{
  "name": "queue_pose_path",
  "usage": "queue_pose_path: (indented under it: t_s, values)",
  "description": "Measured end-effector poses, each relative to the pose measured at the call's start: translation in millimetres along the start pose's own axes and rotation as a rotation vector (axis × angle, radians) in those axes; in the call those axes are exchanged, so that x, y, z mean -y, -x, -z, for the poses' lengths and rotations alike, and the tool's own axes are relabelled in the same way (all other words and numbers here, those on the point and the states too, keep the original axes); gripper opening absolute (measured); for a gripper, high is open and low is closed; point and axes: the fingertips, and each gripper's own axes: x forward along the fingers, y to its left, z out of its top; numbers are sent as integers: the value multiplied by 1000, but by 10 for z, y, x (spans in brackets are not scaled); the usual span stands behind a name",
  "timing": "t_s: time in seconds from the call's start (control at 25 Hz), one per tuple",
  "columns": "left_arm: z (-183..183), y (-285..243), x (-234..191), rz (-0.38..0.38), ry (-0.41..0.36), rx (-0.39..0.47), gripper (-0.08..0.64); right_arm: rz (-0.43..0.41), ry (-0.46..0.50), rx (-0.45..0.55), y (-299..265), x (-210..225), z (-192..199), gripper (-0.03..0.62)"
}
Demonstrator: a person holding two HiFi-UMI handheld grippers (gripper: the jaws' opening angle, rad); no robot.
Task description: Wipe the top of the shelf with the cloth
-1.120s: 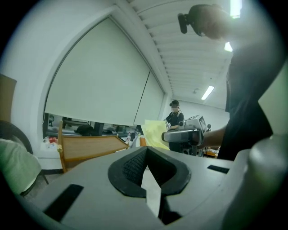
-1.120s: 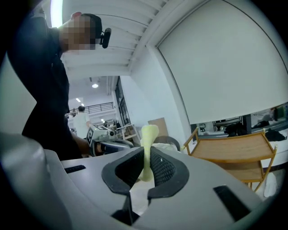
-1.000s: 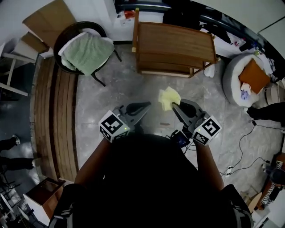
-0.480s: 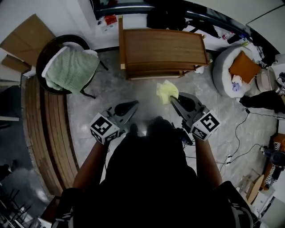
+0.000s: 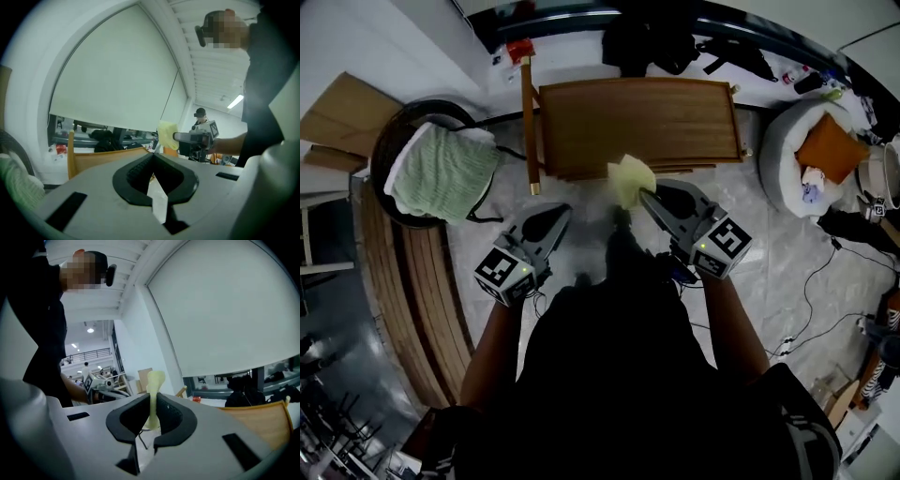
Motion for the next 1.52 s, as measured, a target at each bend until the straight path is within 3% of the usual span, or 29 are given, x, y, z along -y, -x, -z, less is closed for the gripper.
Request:
queue_pose_path:
  t_s: [0.16,0.4,0.64,1.0,1.16,1.32,1.52]
  values:
    - [-394,-430,-303,-63,0,-1,11,-81,24,-17,-207,561,-342,46]
    - [-751,-815,-666,-141,44,23,11,-154,28,-11,-545,1197,-485,46]
    - [-929,-827,-1078,-167,74,57,11,-196,2,-48,-970,1398,-463,46]
    - [-1294,-804,-1929,-160,92,112,11,-158,-12,-136,-1705,1631,-547,46]
    - [-1157,-835,-2127,-136,146,63,11,-189,-43,-182,-2081,1575,-504,46]
    - [-970,-903,-2173,-143,234,43,11,-141,-91,-217,-2246,1678,-338,46]
    - [-606,-1071,-2352,-290,359,-47,11,-106,-177,-254,-2408,1852,-3,46]
